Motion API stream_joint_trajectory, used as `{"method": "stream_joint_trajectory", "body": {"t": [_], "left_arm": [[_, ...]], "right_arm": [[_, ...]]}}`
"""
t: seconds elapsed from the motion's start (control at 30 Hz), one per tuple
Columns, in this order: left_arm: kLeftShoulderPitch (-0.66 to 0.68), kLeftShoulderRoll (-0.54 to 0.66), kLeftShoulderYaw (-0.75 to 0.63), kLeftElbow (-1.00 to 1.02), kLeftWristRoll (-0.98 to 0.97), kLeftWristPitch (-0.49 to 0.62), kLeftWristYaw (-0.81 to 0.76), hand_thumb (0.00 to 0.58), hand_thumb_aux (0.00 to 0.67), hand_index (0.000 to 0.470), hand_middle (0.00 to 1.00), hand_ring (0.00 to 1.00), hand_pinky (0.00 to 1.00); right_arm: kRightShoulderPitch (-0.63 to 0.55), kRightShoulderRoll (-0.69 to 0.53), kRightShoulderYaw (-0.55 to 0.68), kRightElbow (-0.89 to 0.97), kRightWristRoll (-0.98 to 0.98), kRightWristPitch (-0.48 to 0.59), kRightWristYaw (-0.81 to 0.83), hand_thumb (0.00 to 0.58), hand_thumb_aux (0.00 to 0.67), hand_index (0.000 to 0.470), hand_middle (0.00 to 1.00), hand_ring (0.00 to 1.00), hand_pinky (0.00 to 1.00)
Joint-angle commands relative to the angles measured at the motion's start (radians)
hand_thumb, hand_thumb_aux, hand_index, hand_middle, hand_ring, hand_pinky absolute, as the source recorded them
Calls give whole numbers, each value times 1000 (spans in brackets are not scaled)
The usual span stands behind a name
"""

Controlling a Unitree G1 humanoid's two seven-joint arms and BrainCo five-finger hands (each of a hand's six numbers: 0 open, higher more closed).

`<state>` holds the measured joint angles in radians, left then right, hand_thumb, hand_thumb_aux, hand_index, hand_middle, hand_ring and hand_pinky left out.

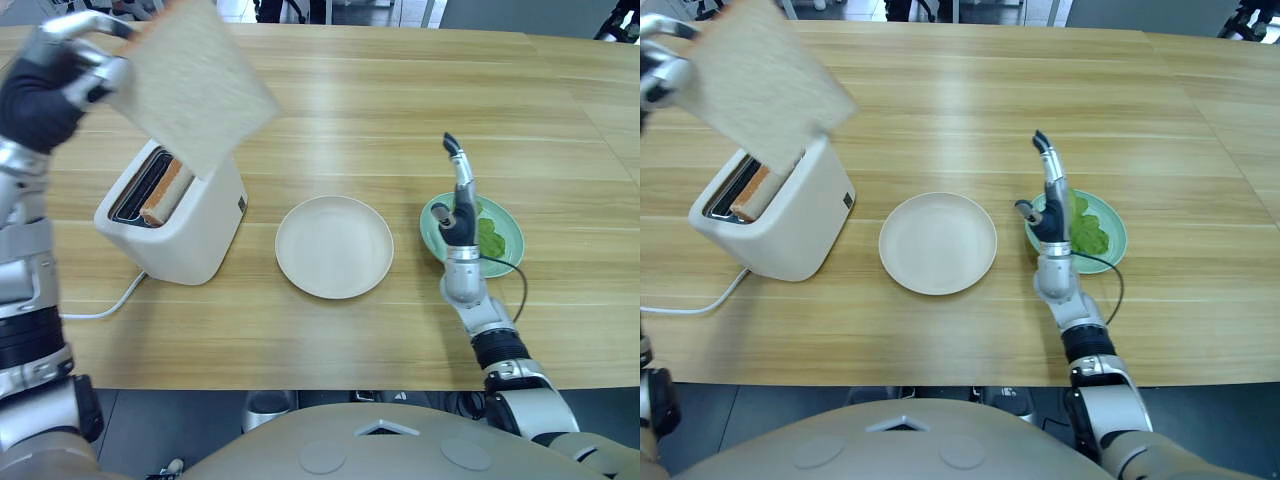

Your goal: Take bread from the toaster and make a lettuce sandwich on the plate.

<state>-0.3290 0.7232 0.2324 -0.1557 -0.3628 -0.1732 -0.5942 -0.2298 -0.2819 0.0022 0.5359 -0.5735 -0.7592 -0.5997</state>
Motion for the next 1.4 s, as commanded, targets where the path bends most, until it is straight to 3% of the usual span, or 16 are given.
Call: {"method": "stream_joint_trajectory", "body": {"t": [0.03,0.2,0.37,0.57,0.77,0.8,0.83,0.87,0.9,0.93,0.97,1.03,1.07,1.1,1.4], "left_arm": [[-51,-47,-144,39,50,25,-80,580,670,460,1000,1000,1000],[-141,-144,-344,213,181,-7,-173,580,670,460,1000,1000,1000],[-236,-239,-476,498,311,-92,-231,580,670,460,1000,1000,1000],[-317,-295,-555,827,474,-233,-184,580,670,460,1000,1000,1000],[-332,-318,-572,974,538,-314,-166,580,670,460,1000,1000,1000],[-334,-320,-579,995,553,-323,-159,580,670,460,1000,1000,1000],[-336,-321,-586,1014,570,-332,-153,580,670,460,1000,1000,1000],[-337,-320,-596,1029,589,-343,-145,580,670,460,1000,1000,1000],[-337,-319,-605,1045,608,-356,-134,580,670,460,1000,1000,1000],[-338,-321,-610,1056,622,-366,-126,580,670,460,1000,1000,1000],[-337,-323,-612,1065,631,-374,-119,580,670,460,1000,1000,1000],[-338,-326,-615,1078,645,-385,-107,580,670,460,1000,1000,1000],[-341,-325,-620,1085,663,-389,-82,530,473,325,1000,1000,1000],[-345,-324,-622,1090,680,-393,-57,0,0,0,1000,1000,1000],[-386,-291,-596,1074,763,-415,140,0,0,0,1000,1000,1000]], "right_arm": [[7,-76,-31,7,-115,175,-114,0,0,0,0,0,0],[-4,-181,1,125,-234,469,-206,0,0,0,0,0,0],[-14,-227,66,231,-288,642,-240,0,0,0,0,0,0],[-75,-231,196,422,-319,754,-181,0,0,0,0,0,0],[-97,-206,291,522,-307,740,-157,0,0,0,0,0,0],[-100,-200,304,535,-306,738,-151,304,208,143,0,0,0],[-102,-195,316,547,-305,736,-146,349,247,170,0,0,0],[-103,-192,325,556,-304,733,-144,436,336,231,0,0,0],[-104,-190,332,563,-301,729,-142,436,336,231,0,0,0],[-105,-189,338,568,-297,725,-142,472,381,262,0,0,0],[-106,-189,344,573,-293,721,-141,514,444,305,0,0,0],[-110,-189,354,578,-284,719,-142,578,636,437,0,0,0],[-111,-190,359,579,-281,718,-145,580,670,460,0,0,0],[-113,-192,362,578,-277,720,-153,580,670,460,0,0,0],[-87,-230,352,434,-267,725,-280,580,670,460,0,0,0]]}}
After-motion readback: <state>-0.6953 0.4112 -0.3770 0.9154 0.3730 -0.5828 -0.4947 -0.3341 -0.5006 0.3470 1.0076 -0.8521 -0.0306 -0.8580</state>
